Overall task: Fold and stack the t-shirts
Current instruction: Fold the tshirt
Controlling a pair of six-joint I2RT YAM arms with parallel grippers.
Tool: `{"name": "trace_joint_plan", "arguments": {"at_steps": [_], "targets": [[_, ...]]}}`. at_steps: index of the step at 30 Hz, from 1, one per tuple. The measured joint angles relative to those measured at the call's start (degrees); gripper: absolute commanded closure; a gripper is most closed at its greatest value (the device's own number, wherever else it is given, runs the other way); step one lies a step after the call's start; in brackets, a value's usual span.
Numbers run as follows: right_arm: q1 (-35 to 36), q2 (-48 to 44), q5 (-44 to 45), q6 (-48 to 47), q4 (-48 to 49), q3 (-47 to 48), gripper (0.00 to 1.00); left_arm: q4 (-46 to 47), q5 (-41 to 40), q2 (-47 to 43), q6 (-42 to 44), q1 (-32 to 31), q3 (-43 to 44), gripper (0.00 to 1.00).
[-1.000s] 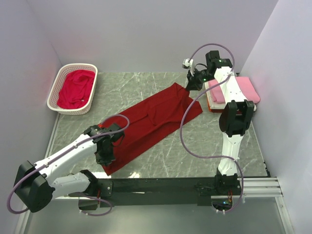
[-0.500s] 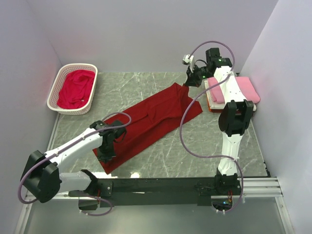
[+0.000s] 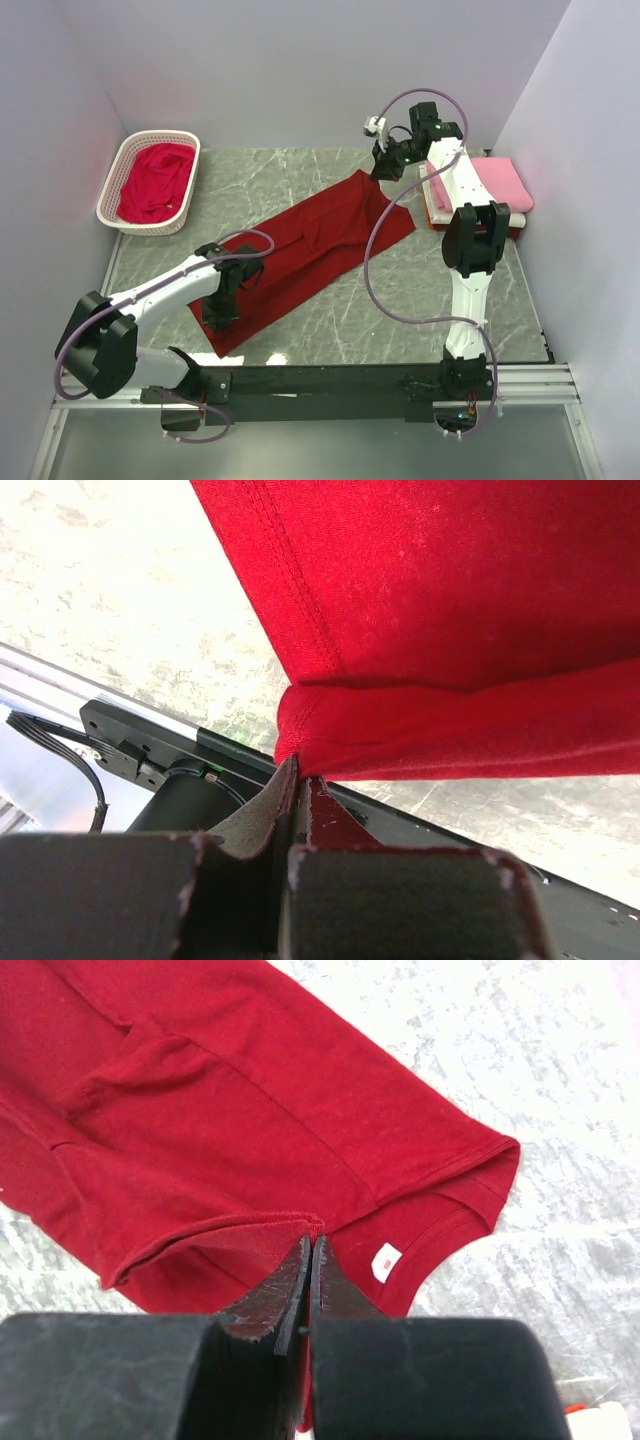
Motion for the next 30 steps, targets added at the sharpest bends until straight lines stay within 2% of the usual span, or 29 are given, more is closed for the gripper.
{"name": "trace_joint_plan", "arguments": {"at_steps": [12,13,17,18,26,29,30], "targets": [[0.59,0.22,0.63,2.27,2.56,0.0,1.0,-0.31,-2.1,2.84,-1.22,0.04,0.09,0.98],[0.72,0.22,0.72,2.4,2.75,0.0,1.0,-0.72,-2.78,3.23,-1.84,0.04,0.35,0.95],[1.44,0.35,0.96,2.89,3.3,0.0,1.0,-1.86,-5.29,4.98,-3.34,0.04,1.84,0.66],[1.62,0.39,0.98,2.97,3.41,0.0,1.0,-2.08,-5.73,5.53,-3.67,0.04,2.21,0.56],[2.45,0.96,1.57,3.19,3.61,0.07,1.0,-5.33,-9.6,5.9,-5.46,0.09,10.14,0.39],[2.58,1.03,1.73,3.61,4.02,0.28,1.0,-5.53,-10.73,3.41,-5.18,0.09,12.59,0.23],[2.75,1.14,1.86,3.85,4.2,0.39,1.0,-5.55,-10.91,2.23,-4.96,0.09,12.87,0.22]]}}
